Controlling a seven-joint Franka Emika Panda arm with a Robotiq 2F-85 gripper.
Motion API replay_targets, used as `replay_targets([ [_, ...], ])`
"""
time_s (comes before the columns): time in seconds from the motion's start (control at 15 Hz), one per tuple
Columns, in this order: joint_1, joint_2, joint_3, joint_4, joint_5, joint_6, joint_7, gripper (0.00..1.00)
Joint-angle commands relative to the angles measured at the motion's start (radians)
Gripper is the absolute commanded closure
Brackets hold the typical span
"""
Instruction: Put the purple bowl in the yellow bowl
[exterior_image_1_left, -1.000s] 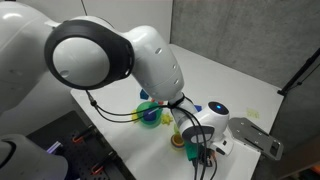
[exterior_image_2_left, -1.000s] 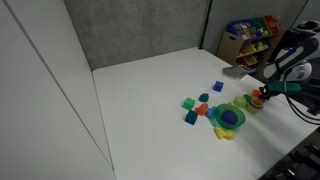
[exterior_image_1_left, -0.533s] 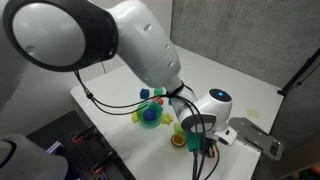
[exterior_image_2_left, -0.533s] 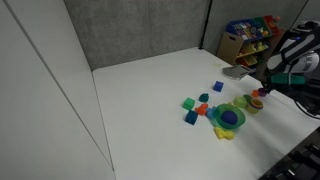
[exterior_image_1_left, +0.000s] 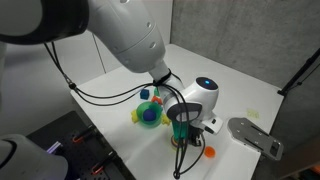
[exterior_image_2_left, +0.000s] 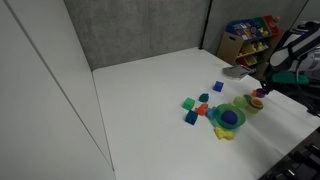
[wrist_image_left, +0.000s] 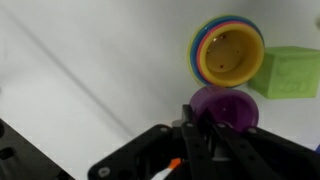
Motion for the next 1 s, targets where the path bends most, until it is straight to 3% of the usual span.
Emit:
replay_targets([
  [0.0, -0.005, -0.084, 0.020, -0.106, 0.037, 0.030, -0.043, 0.96],
  [0.93, 0.010, -0.048, 0.045, -0.170, 0.028, 0.141, -0.055, 0.96],
])
